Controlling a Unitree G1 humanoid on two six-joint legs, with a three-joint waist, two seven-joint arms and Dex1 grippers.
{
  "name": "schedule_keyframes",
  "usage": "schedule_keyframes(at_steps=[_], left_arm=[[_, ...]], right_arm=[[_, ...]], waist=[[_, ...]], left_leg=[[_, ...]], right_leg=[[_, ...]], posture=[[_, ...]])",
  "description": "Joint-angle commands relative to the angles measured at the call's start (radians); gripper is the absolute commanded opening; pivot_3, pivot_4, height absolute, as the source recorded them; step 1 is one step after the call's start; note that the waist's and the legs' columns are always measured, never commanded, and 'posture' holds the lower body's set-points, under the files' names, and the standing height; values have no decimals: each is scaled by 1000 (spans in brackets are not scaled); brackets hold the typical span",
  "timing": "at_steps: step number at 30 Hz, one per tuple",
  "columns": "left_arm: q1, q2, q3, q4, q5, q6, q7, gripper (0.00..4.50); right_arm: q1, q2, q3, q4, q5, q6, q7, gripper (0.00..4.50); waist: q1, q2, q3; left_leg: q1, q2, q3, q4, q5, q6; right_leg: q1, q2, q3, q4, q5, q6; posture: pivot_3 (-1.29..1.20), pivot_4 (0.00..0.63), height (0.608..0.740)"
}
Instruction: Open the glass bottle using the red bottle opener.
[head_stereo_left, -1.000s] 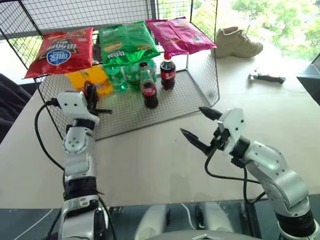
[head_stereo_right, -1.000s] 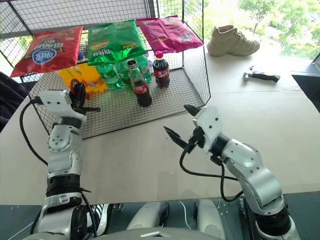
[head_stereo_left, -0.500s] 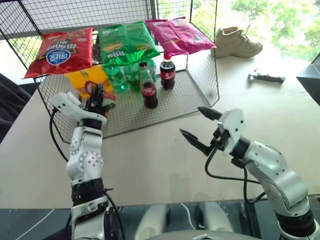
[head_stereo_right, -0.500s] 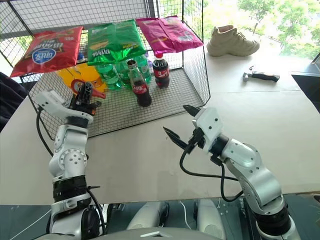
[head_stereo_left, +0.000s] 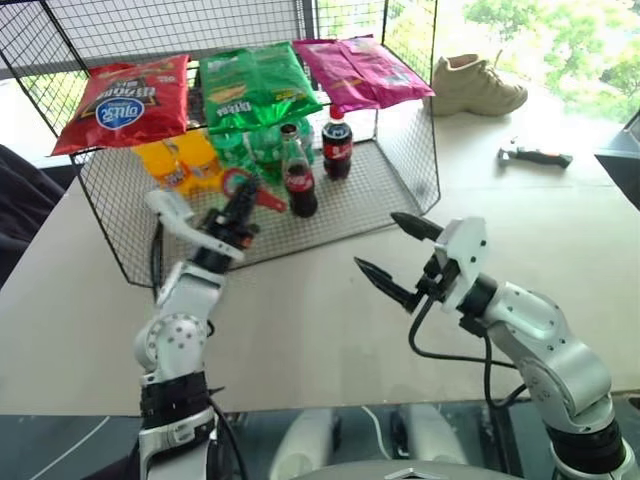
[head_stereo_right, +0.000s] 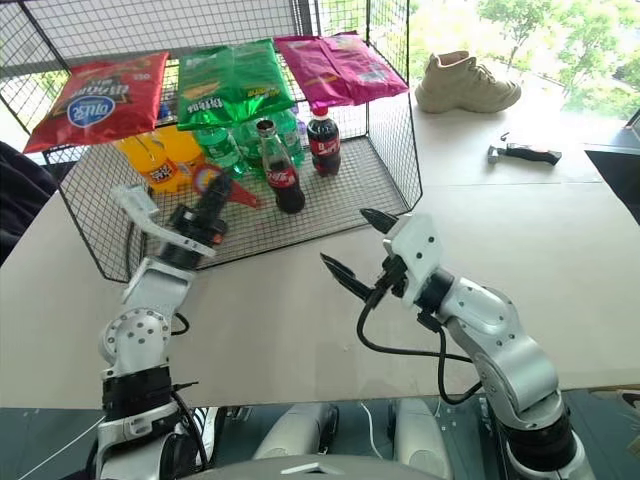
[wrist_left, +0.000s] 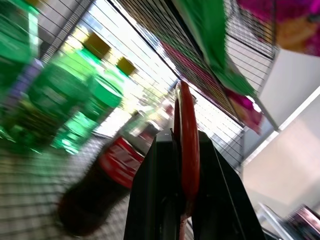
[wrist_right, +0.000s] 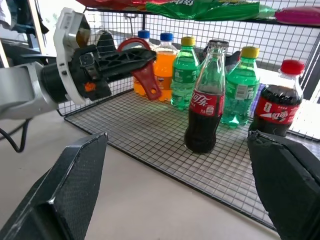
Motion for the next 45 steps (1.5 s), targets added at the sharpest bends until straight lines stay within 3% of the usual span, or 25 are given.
schedule_keyframes(at_steps=[1,10,15,19,22,23,26,31,44,45], left_arm=[[0,16,-51,-75,-98,99,-65,181],[-48,98,-153,-41,-217,331,-219,181],[-77,140,-185,-11,-209,394,-301,181],[-82,145,-200,5,-188,405,-328,181],[-74,149,-207,5,-177,413,-349,0],[-72,148,-206,6,-171,410,-351,0],[-71,144,-201,14,-158,401,-356,0],[-73,143,-200,25,-143,394,-372,0],[-60,148,-199,10,-123,391,-412,0],[-58,149,-200,9,-120,389,-416,741]], right_arm=[[-40,10,-6,-9,133,140,11,4500],[-204,-38,-81,116,508,501,99,4500],[-286,-66,-103,181,591,582,105,4500],[-343,-24,-128,228,667,627,65,4500],[-364,3,-139,249,704,648,34,3766],[-368,2,-136,248,712,655,34,3185],[-363,-10,-122,233,729,675,40,2335],[-356,-41,-97,217,737,701,57,208],[-346,-32,-76,241,744,729,36,93],[-346,-29,-78,244,745,731,33,0]], waist=[[-2,0,0],[-21,0,1],[-22,1,1],[-24,1,1],[-23,1,1],[-23,1,1],[-21,1,1],[-23,1,1],[-23,2,1],[-23,2,1]], left_leg=[[0,0,0,0,0,0],[0,1,0,0,0,1],[0,0,0,0,-2,4],[0,1,1,0,-2,3],[0,1,0,-1,-1,3],[0,1,1,-1,-1,2],[0,1,1,-1,-1,2],[0,1,1,-1,-1,2],[0,1,1,-1,-3,5],[0,1,1,-1,-3,5]], right_leg=[[0,0,0,0,0,0],[0,1,0,0,0,0],[0,1,0,0,0,0],[0,1,1,0,0,0],[0,0,1,0,0,0],[0,0,1,0,0,0],[-1,-1,1,-1,0,0],[-1,-2,1,-1,0,0],[-1,-2,2,-1,0,0],[-1,-2,1,-1,0,0]], posture=[[0,150,740],[0,150,740],[0,150,740],[0,150,740],[0,150,740],[0,150,740],[0,150,740],[0,150,740],[0,150,740],[0,150,740]])
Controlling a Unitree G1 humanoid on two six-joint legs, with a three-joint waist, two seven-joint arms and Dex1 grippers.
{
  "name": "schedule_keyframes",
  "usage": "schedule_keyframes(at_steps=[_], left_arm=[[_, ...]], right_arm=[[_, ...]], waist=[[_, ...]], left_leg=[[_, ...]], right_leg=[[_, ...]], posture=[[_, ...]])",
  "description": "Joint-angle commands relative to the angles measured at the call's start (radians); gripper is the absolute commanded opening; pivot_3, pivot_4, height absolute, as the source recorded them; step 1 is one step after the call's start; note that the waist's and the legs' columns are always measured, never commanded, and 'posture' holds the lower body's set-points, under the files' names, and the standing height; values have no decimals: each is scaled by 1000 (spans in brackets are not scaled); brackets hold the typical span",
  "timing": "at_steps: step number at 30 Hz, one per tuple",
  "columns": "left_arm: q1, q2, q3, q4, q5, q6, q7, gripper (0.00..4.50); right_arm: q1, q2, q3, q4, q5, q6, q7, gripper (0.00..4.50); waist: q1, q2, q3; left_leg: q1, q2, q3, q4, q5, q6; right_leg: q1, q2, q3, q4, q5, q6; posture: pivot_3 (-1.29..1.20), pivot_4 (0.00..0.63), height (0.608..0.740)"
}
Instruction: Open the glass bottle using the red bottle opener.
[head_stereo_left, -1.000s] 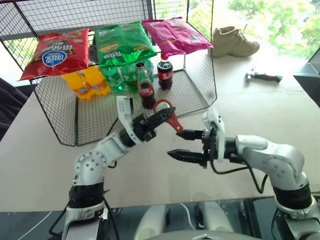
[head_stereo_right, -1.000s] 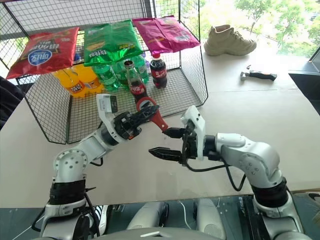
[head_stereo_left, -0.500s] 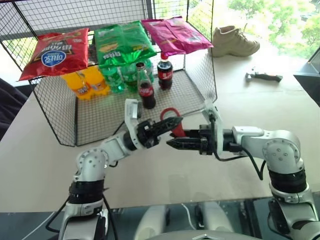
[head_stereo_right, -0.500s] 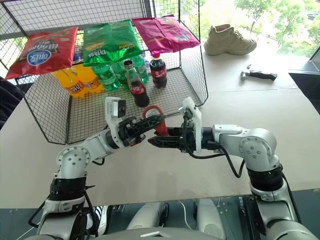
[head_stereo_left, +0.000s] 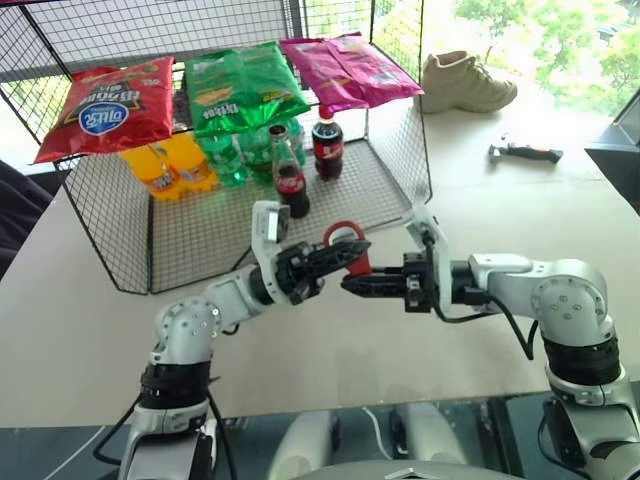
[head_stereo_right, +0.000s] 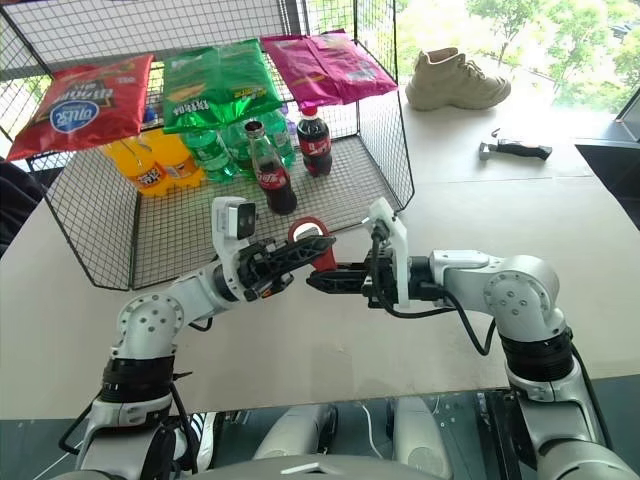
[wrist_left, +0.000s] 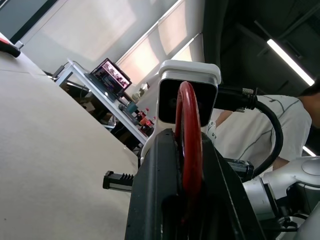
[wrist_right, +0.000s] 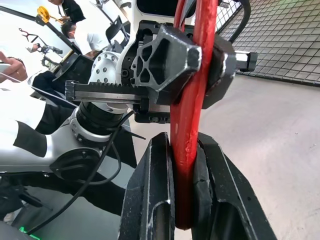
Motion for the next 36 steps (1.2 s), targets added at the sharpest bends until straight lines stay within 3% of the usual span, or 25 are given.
schedule_keyframes(at_steps=[1,8,12,16,18,21,25,30,36], left_arm=[[2,10,33,4,32,-33,14,1059],[33,28,73,-14,21,-28,12,4414],[113,72,125,-90,-20,-8,25,4414],[185,101,152,-152,31,-56,46,4414],[231,89,166,-188,120,-148,70,4414],[264,56,141,-161,375,-411,103,4414],[219,12,103,-39,616,-663,160,4414],[139,-42,75,79,753,-816,224,4414],[33,-72,39,219,904,-963,301,4414]], right_arm=[[1,13,36,-37,38,29,1,0],[28,18,1,-15,21,18,-43,0],[100,4,-56,-15,-37,-38,-109,0],[173,-9,-108,-51,-114,-155,-123,0],[230,-44,-119,-102,-197,-255,-99,0],[309,-79,-100,-144,-367,-436,-97,0],[345,-29,-94,-147,-494,-599,-140,0],[340,-16,-37,-122,-642,-722,-142,0],[335,17,-22,-104,-693,-761,-143,0]], waist=[[0,0,0],[1,0,0],[0,1,0],[3,1,1],[4,1,1],[5,2,1],[11,1,1],[14,1,1],[21,1,1]], left_leg=[[0,0,0,0,0,0],[0,0,0,0,0,0],[0,0,0,-1,0,0],[-1,0,0,-1,0,0],[-1,0,0,-1,0,0],[-1,0,1,-2,0,0],[0,1,3,-2,2,-4],[0,1,3,-1,2,-4],[-1,0,2,-2,2,-3]], right_leg=[[0,0,0,0,0,0],[0,-1,0,0,0,0],[0,-1,0,-1,0,0],[-1,-1,0,-2,0,0],[0,-2,0,-2,0,0],[0,-2,0,-3,0,0],[0,-1,2,-3,0,0],[0,-1,2,-4,0,1],[0,-1,1,-4,0,0]], posture=[[0,150,740],[0,150,740],[0,150,740],[0,150,740],[0,150,740],[0,150,740],[0,150,740],[0,150,740],[0,150,740]])
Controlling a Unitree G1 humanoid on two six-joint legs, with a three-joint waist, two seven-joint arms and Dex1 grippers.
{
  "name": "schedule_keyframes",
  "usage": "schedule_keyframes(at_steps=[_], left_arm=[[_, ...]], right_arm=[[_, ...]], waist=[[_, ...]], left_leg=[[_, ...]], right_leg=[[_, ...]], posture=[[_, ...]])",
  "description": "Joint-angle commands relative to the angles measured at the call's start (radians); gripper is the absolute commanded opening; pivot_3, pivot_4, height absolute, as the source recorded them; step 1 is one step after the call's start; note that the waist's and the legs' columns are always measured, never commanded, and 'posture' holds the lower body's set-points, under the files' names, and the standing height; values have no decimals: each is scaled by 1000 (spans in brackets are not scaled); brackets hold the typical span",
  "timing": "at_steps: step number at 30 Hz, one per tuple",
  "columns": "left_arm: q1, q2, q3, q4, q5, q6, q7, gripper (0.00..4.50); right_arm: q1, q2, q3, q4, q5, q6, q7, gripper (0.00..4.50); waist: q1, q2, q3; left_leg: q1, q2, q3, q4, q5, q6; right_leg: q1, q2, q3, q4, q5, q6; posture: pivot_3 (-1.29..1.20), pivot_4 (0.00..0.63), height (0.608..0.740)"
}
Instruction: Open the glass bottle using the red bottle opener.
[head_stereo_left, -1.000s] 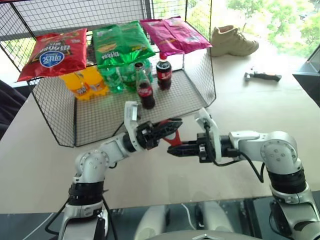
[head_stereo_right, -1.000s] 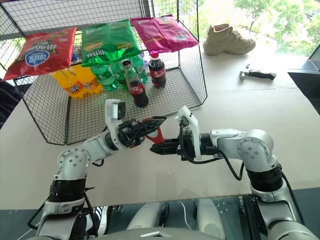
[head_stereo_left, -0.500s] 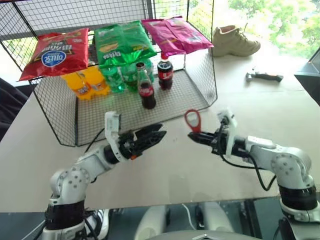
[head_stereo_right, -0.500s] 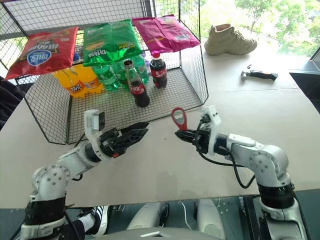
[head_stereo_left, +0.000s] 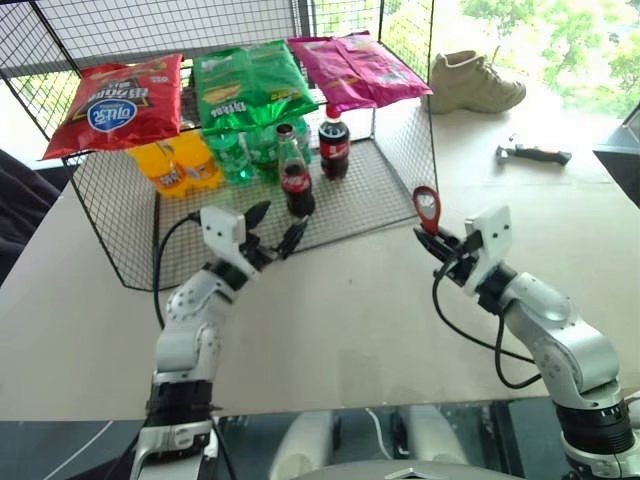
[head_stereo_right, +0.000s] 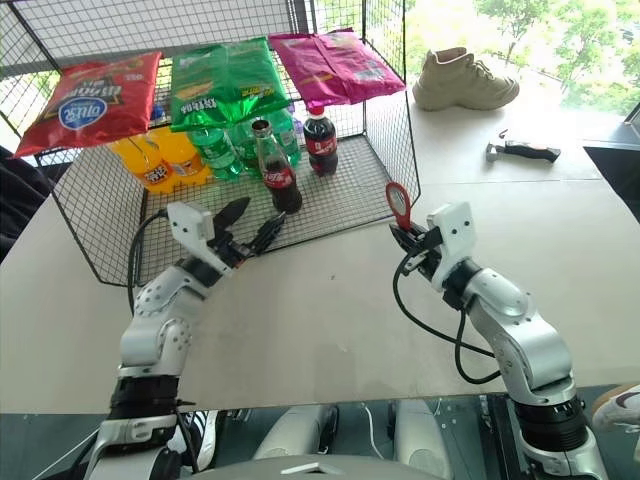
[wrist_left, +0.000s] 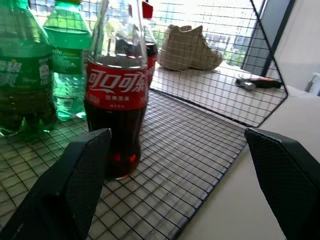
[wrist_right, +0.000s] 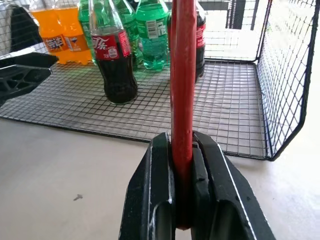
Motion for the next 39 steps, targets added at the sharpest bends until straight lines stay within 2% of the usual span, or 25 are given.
schedule_keyframes(at_steps=[1,19,26,34,39], left_arm=[[-50,-9,-7,54,79,-104,50,4414],[-226,-29,-15,325,147,-250,85,4414],[-359,-72,8,557,148,-349,100,4414],[-536,-72,20,889,177,-481,111,4414],[-592,-68,23,996,183,-527,88,4414]], right_arm=[[-11,10,-3,-20,-20,-35,3,0],[-14,61,35,-44,-75,-41,-8,0],[-1,92,73,-61,-95,-34,-14,0],[4,88,85,-70,-109,-27,-13,0],[6,90,88,-73,-117,-25,-16,0]], waist=[[1,0,0],[3,0,0],[5,0,0],[4,0,0],[3,-1,0]], left_leg=[[0,0,0,0,0,0],[0,-1,0,0,0,0],[0,-2,-2,2,0,0],[0,-3,-2,2,0,0],[0,-3,-3,2,0,0]], right_leg=[[0,0,0,0,0,0],[0,3,-1,1,0,0],[0,3,-2,2,0,0],[0,3,-2,3,0,0],[0,3,-3,4,0,0]], posture=[[0,150,740],[0,150,740],[0,150,740],[0,150,740],[0,150,740]])
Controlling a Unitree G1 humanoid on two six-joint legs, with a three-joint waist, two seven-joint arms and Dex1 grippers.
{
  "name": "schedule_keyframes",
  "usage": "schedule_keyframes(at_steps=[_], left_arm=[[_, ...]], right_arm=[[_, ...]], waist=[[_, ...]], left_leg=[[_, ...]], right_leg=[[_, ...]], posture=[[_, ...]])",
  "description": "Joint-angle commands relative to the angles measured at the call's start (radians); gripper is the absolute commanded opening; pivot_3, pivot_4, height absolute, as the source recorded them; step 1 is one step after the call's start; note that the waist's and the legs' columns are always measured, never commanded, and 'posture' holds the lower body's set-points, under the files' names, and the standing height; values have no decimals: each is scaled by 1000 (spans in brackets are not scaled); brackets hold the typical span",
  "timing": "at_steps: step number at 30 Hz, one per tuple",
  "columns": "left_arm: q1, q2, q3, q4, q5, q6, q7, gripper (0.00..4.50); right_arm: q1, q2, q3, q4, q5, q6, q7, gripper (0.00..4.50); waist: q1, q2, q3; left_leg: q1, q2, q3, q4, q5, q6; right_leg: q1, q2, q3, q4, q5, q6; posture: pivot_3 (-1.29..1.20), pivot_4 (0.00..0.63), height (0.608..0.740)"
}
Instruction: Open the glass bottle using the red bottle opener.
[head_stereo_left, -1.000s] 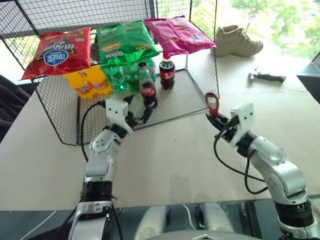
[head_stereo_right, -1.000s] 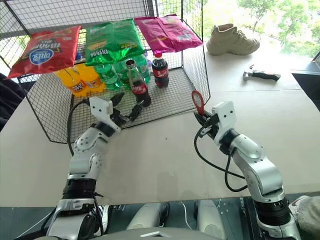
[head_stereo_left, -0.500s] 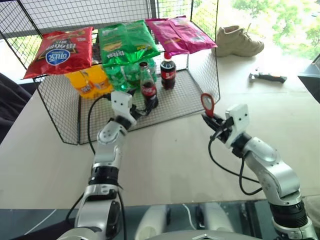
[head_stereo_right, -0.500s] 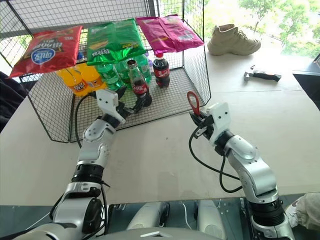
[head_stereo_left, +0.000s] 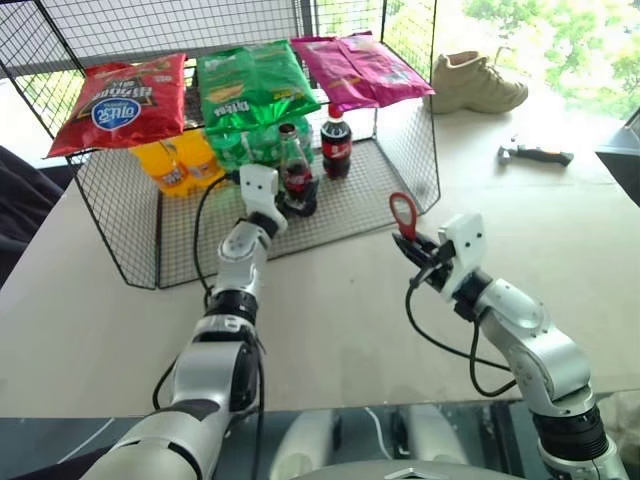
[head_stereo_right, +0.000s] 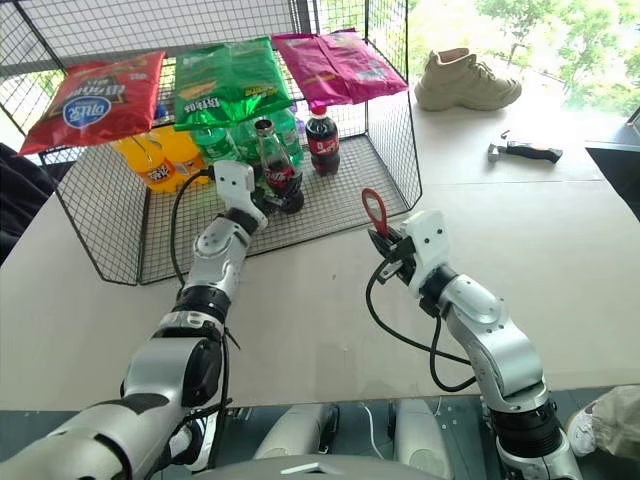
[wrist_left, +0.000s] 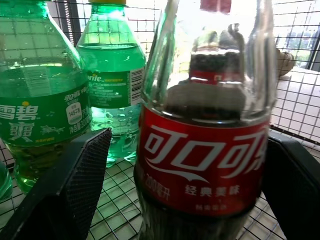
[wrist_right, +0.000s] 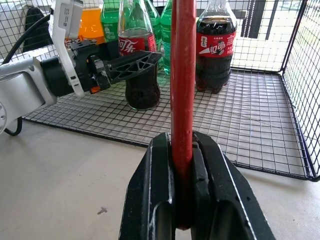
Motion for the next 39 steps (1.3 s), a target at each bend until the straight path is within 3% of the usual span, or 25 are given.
schedule_keyframes(at_steps=[1,18,19,20,22,28,33,39], left_arm=[[-41,7,10,40,4,-51,-23,4414],[-130,13,-8,133,73,-85,18,4414],[-131,16,-13,134,81,-87,23,3904],[-131,18,-17,134,90,-90,27,3705],[-127,19,-25,127,99,-92,23,2700],[-94,3,-17,74,73,-79,-30,2710],[0,-32,-28,-199,-53,56,-199,2710],[264,13,-138,-737,-189,395,-363,2710]], right_arm=[[-3,3,-1,-53,-3,-8,-4,0],[-8,11,8,-43,-25,-16,-7,0],[-9,11,7,-42,-26,-17,-7,0],[-9,11,6,-41,-26,-17,-6,0],[-8,11,5,-39,-28,-19,-5,0],[-12,16,4,-31,-33,-26,-2,0],[-19,11,-21,-18,-43,-46,-7,0],[-60,16,-105,34,-91,-123,-68,0]], waist=[[-1,0,0],[-7,0,0],[-9,0,0],[-11,0,0],[-15,0,0],[-18,0,0],[-21,-1,0],[-34,-1,0]], left_leg=[[0,0,0,0,0,0],[0,0,0,1,0,0],[0,0,0,1,0,0],[0,0,0,1,0,0],[0,0,0,1,0,0],[0,0,0,1,0,0],[-1,0,-1,1,0,0],[-2,1,0,1,0,0]], right_leg=[[0,0,0,0,0,0],[0,0,0,1,0,0],[0,0,0,1,0,0],[0,0,0,1,0,0],[0,0,0,1,0,0],[0,0,0,1,0,0],[0,-1,0,1,0,0],[-2,0,2,1,0,0]], posture=[[0,150,740],[0,150,740],[0,150,740],[0,150,740],[0,150,740],[0,150,740],[0,150,740],[0,150,740]])
